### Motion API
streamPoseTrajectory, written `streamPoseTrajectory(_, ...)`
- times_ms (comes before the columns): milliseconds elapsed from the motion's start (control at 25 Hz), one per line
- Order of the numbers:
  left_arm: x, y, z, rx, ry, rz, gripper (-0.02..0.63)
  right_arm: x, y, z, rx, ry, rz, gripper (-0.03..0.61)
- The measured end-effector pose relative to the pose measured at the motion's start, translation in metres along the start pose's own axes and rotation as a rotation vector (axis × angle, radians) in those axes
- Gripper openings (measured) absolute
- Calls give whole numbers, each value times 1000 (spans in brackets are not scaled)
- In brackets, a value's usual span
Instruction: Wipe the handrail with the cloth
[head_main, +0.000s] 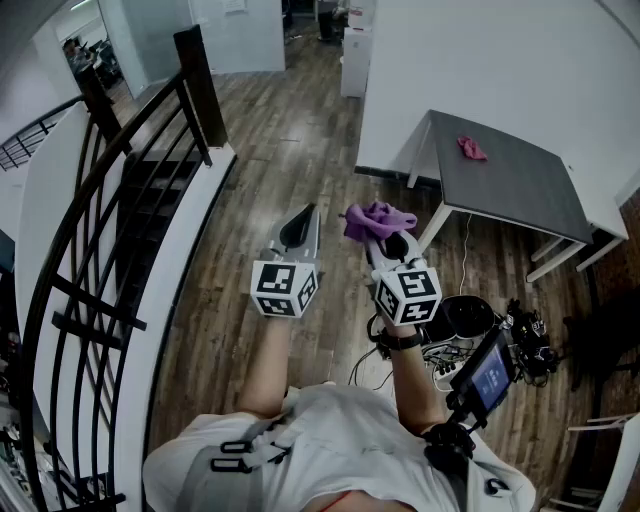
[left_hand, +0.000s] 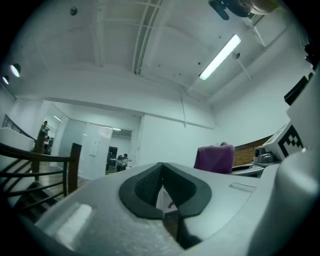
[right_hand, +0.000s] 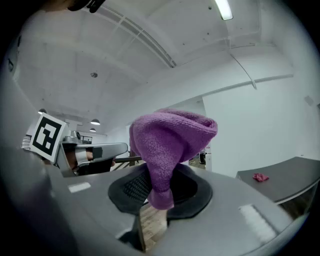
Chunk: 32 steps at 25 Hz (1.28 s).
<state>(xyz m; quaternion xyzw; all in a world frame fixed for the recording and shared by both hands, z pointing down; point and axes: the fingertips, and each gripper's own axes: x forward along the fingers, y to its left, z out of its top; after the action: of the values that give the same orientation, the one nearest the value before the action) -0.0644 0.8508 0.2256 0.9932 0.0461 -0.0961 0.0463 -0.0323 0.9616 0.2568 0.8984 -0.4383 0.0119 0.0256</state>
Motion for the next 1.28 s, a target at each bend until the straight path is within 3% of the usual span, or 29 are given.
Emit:
streamPoseTrajectory(120,26,-25,-4,-34,8,-47,-2,-3,-27,0,4,9,-7,78)
streamPoseTrajectory(240,36,-37,-11,-5,44,-48,-2,-10,-43,2,7,-1,-29,78)
streamPoseTrajectory(480,51,-45,-17,7,59,-35,-1,-14,-63,-4,15,-3,-56,80)
streamPoseTrajectory(720,67,-38,-35,21,91,-30,0,6,-78,-20,-61,23,-79,80)
streamPoseTrajectory(880,95,-7,-41,37,92,-14,0,48,-82,-18,-93,15,-72,80)
streamPoseTrajectory(1080,153,57,-53,37,118,8,0,138,-105,-10,9,-10,-102,78)
streamPoseTrajectory(1280,211,131,-40,23,101,70,0,236,-120,15,25,-1,-103,77)
